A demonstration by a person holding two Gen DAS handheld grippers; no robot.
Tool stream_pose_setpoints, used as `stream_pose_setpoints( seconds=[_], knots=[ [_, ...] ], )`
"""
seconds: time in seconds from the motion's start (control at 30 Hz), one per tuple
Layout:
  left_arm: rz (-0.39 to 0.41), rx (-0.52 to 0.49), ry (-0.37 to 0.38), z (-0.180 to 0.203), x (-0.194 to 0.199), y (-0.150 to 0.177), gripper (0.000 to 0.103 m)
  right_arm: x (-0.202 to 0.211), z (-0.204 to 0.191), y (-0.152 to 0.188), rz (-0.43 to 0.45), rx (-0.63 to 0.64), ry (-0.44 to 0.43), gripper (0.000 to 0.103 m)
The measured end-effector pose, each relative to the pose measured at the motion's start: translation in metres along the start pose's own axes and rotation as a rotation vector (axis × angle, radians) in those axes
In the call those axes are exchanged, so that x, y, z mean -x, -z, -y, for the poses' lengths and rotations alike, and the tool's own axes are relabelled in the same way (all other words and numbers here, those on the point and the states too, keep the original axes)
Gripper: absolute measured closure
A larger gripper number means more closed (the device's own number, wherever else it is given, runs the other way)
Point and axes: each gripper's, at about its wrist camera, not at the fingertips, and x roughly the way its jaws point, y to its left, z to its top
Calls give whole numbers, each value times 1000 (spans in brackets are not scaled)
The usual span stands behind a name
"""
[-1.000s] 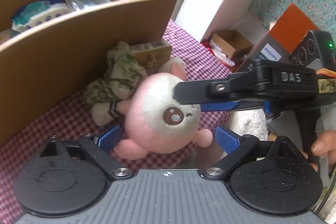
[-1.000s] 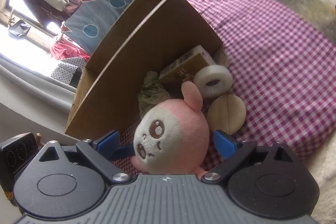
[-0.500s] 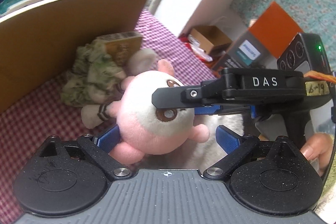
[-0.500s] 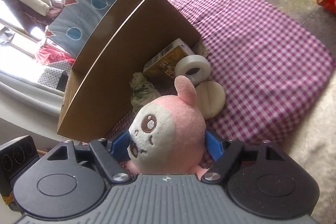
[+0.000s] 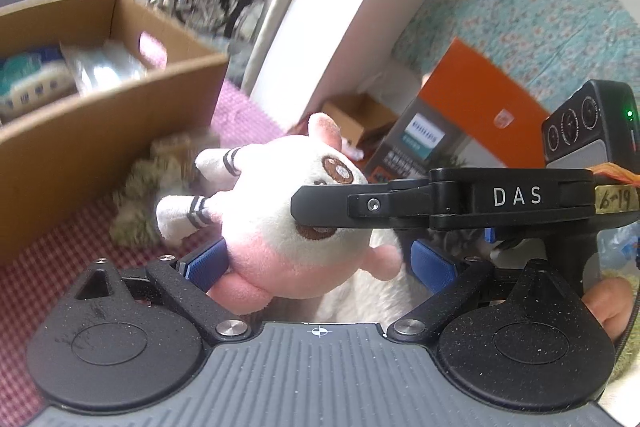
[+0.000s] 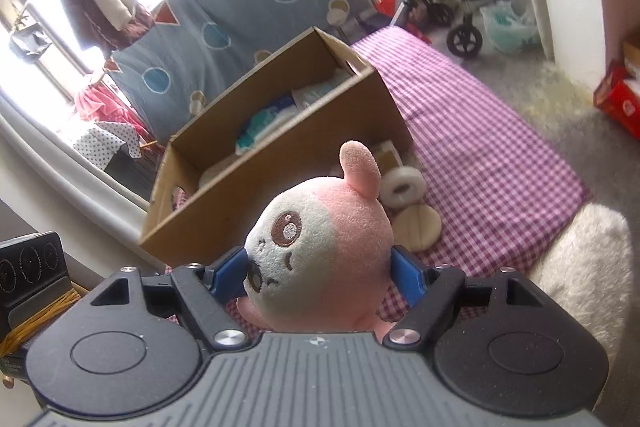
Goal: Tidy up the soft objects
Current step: 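Lift the plush bunny over the box rim and lower it inside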
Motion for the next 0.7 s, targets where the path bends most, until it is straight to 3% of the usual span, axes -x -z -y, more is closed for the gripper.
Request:
stream_pose_setpoints(
  seconds=[0.2,0.37,0.5,0.7],
  knots=[
    [122,-37,-17,5,40,-19,5,8,-47,-30,67,149,-63,23],
    [226,-14,-93,-14,73,-49,4,-23,-87,-75,37,270,-162,23],
    [246,59,-157,-45,83,-74,4,-70,-109,-117,-72,322,-234,23],
    [162,215,-255,-110,58,-111,4,-175,-115,-178,-343,292,-273,23]
  ],
)
